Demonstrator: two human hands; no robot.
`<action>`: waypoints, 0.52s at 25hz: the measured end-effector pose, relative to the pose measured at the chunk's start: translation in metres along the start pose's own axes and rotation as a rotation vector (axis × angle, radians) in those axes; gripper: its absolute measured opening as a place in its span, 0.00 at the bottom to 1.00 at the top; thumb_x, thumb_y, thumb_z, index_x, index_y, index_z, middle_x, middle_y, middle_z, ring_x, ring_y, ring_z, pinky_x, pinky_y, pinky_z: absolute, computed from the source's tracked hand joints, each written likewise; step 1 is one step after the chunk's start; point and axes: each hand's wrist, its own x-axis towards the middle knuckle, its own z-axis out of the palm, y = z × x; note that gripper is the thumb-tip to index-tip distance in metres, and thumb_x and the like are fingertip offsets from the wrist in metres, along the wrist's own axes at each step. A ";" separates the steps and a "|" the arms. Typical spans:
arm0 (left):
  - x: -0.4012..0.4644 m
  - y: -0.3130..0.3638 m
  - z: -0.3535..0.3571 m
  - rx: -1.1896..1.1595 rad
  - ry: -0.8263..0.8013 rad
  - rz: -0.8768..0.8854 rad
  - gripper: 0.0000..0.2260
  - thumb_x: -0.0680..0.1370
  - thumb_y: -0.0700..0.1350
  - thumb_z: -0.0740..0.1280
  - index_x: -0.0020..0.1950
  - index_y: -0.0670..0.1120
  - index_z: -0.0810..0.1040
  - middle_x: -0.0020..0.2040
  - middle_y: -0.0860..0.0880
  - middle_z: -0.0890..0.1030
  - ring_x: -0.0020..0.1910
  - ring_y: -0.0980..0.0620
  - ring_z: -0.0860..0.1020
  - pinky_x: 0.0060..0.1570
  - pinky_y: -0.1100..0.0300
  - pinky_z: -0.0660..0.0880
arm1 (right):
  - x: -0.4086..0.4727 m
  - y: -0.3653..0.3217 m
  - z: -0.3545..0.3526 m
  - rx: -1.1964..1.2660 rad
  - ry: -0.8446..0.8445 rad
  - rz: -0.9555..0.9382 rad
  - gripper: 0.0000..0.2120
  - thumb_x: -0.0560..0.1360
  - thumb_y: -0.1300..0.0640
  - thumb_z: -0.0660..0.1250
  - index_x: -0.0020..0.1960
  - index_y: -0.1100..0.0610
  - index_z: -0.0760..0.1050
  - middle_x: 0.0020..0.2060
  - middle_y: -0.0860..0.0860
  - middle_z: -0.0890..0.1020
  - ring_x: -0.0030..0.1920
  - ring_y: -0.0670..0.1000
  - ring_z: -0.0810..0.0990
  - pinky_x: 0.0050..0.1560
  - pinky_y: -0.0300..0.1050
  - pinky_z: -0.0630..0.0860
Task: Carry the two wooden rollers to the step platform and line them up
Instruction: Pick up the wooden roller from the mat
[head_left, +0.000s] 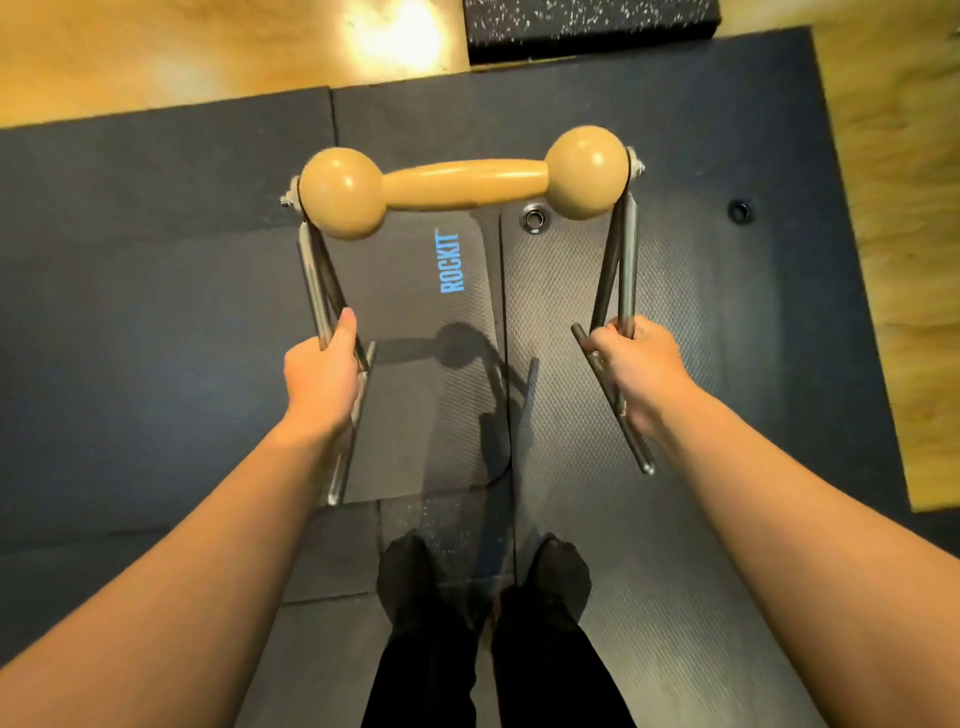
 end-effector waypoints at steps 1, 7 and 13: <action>-0.013 0.019 -0.007 -0.015 -0.019 0.026 0.24 0.76 0.62 0.69 0.30 0.51 0.62 0.27 0.49 0.65 0.27 0.48 0.63 0.35 0.52 0.61 | -0.015 -0.017 -0.008 0.008 0.003 -0.019 0.08 0.71 0.58 0.71 0.44 0.54 0.72 0.36 0.55 0.71 0.38 0.52 0.68 0.38 0.48 0.65; -0.104 0.151 -0.064 -0.047 -0.063 0.146 0.21 0.76 0.58 0.72 0.34 0.51 0.64 0.29 0.49 0.65 0.27 0.50 0.63 0.32 0.55 0.61 | -0.126 -0.124 -0.048 0.093 0.080 -0.142 0.06 0.71 0.60 0.71 0.41 0.56 0.74 0.33 0.56 0.70 0.33 0.52 0.67 0.31 0.44 0.64; -0.220 0.310 -0.140 -0.097 -0.147 0.261 0.20 0.75 0.61 0.72 0.37 0.52 0.67 0.25 0.52 0.65 0.25 0.51 0.62 0.31 0.55 0.59 | -0.254 -0.270 -0.095 0.174 0.141 -0.304 0.11 0.70 0.56 0.70 0.38 0.54 0.68 0.30 0.54 0.64 0.30 0.52 0.61 0.31 0.47 0.58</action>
